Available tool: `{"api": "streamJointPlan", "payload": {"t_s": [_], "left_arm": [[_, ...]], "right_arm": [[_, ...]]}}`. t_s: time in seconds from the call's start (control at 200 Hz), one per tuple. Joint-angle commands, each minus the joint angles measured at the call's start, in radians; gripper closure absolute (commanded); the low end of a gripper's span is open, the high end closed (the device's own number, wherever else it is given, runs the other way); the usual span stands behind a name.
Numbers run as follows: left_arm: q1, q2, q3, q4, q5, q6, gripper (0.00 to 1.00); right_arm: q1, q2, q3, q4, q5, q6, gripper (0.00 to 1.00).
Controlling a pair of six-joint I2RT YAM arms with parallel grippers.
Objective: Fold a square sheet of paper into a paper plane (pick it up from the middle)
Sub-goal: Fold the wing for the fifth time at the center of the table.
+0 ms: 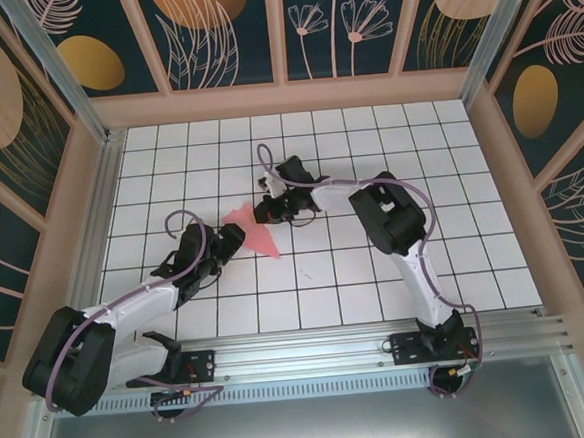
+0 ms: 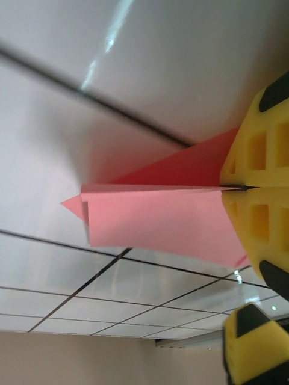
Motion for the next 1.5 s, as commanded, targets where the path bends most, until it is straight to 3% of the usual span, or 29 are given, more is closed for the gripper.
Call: {"api": "streamJointPlan", "payload": {"t_s": [0.0, 0.265, 0.4, 0.6, 0.801, 1.026, 1.201, 1.291, 1.381, 1.426, 1.496], "left_arm": [[0.005, 0.024, 0.006, 0.084, 0.087, 0.096, 0.18], [-0.054, 0.120, -0.016, 0.342, 0.180, 0.082, 0.17], [-0.104, 0.215, 0.004, 0.454, 0.188, 0.011, 0.20], [-0.145, 0.310, 0.013, 0.578, 0.144, -0.088, 0.34], [-0.154, 0.344, 0.020, 0.644, 0.104, -0.137, 0.54], [-0.156, 0.388, 0.041, 0.654, 0.060, -0.150, 0.65], [-0.156, 0.410, 0.046, 0.656, 0.052, -0.147, 0.90], [-0.157, 0.408, 0.044, 0.628, 0.043, -0.122, 1.00], [-0.156, 0.405, 0.058, 0.557, 0.040, -0.055, 1.00], [-0.156, 0.407, 0.076, 0.509, 0.044, -0.014, 1.00], [-0.156, 0.405, 0.092, 0.441, 0.052, 0.047, 1.00]], "right_arm": [[-0.042, -0.158, -0.155, 0.248, 0.012, 0.202, 1.00], [-0.091, -0.320, -0.490, 0.576, 0.124, 0.509, 1.00], [-0.091, -0.330, -0.552, 0.663, 0.150, 0.597, 1.00], [-0.098, -0.328, -0.600, 0.769, 0.133, 0.724, 1.00], [-0.097, -0.311, -0.617, 0.819, 0.113, 0.768, 1.00], [-0.097, -0.304, -0.623, 0.832, 0.102, 0.772, 1.00], [-0.095, -0.301, -0.615, 0.784, 0.086, 0.737, 1.00], [-0.098, -0.319, -0.608, 0.698, 0.096, 0.675, 0.80], [-0.123, -0.357, -0.594, 0.572, 0.126, 0.575, 0.60], [-0.133, -0.377, -0.590, 0.521, 0.138, 0.526, 0.54], [-0.141, -0.410, -0.581, 0.420, 0.169, 0.445, 0.52]]}}
